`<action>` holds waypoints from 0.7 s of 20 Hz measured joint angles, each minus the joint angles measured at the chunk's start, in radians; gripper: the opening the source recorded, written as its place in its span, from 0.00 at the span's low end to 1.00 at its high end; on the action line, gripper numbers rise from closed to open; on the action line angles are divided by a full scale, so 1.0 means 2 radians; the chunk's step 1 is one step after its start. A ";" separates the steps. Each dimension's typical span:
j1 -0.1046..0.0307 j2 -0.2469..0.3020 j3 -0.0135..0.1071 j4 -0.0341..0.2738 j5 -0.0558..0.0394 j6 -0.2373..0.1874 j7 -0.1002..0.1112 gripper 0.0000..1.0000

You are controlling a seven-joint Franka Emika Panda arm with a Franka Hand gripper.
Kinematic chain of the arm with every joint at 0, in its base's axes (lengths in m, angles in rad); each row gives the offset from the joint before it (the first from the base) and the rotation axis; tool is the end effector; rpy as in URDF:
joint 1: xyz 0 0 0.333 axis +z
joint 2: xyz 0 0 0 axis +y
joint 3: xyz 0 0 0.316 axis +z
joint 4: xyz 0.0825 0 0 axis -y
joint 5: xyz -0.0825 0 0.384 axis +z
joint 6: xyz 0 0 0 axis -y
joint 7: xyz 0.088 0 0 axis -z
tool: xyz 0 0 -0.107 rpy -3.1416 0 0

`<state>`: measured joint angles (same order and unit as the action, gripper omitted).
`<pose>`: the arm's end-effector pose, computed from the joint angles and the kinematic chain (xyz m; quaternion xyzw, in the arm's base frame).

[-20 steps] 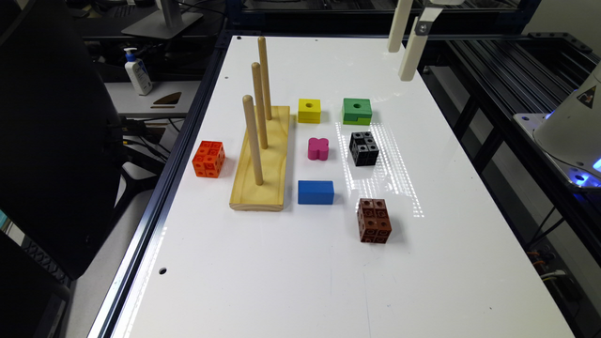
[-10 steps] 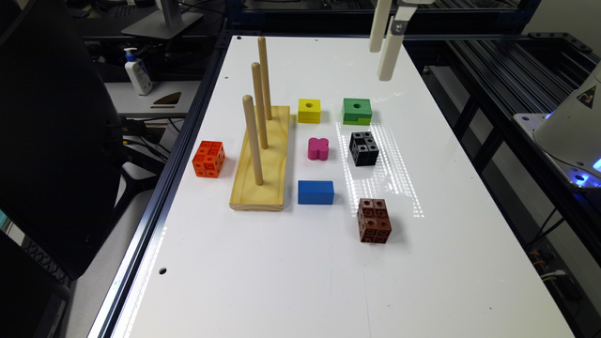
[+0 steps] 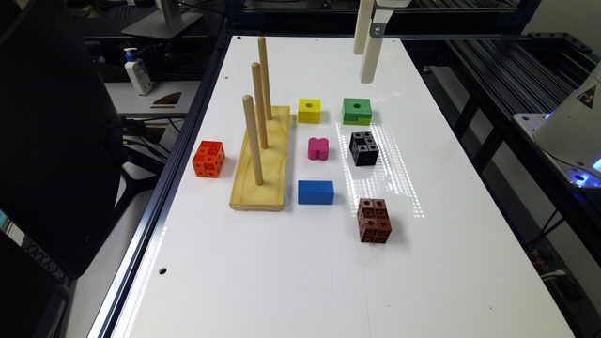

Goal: Pick up pink flower.

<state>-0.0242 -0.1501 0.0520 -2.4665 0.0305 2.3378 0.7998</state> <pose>0.4625 0.0132 0.3527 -0.9223 0.3864 -0.0068 0.0109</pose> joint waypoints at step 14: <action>0.000 0.033 0.000 0.001 -0.0001 0.035 0.000 1.00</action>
<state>-0.0244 -0.0844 0.0520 -2.4653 0.0302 2.4070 0.7998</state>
